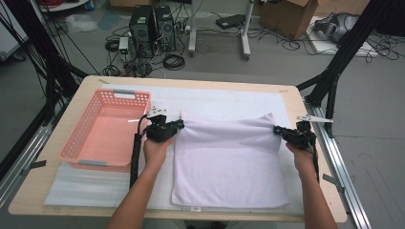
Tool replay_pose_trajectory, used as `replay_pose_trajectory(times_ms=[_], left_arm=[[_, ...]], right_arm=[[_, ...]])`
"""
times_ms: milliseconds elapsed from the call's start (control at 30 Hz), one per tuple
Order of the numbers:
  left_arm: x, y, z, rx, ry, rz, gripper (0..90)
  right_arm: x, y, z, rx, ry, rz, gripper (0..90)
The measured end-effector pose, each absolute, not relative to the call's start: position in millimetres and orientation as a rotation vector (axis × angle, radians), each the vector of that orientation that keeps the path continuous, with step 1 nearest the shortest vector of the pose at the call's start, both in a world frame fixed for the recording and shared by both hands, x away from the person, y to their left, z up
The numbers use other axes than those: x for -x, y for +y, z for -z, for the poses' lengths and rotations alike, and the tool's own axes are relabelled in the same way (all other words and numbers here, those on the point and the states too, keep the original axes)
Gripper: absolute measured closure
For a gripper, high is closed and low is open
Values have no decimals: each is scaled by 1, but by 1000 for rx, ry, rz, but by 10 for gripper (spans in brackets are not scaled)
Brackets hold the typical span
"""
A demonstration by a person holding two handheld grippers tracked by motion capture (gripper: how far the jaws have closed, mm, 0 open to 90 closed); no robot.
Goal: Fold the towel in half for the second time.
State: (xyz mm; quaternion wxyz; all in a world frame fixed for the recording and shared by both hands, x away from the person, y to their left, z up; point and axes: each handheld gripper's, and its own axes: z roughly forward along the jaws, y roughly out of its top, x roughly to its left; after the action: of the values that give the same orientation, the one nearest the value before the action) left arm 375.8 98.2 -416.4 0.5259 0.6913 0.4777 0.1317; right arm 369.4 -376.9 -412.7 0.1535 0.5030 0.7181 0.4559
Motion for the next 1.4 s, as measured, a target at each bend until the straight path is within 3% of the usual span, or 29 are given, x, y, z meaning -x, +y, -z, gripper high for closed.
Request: replay_pose_trajectory(times_ms=[500, 833, 900, 933, 1000, 1067, 1400], left_arm=[[-322, 103, 425, -1744, 1041, -295, 845], [-308, 105, 434, -1790, 1037, -252, 836], [-312, 105, 435, -1779, 1051, -249, 761], [-315, 105, 435, -1763, 1067, -247, 660], [-321, 105, 434, -1728, 1100, -245, 523], [-328, 105, 430, -1733, 1107, -254, 454], [-365, 105, 431, -1752, 1160, -239, 434]], right_arm=[[-313, -379, 416, -1372, 2110, -1319, 854], [-297, -381, 425, -1382, 2180, -1278, 829], [-300, -381, 425, -1396, 2188, -1273, 760], [-301, -381, 424, -1405, 2178, -1270, 702], [-304, -381, 421, -1416, 2154, -1264, 673], [-309, -381, 417, -1420, 2134, -1248, 650], [-348, -373, 400, -1494, 2123, -1135, 560]])
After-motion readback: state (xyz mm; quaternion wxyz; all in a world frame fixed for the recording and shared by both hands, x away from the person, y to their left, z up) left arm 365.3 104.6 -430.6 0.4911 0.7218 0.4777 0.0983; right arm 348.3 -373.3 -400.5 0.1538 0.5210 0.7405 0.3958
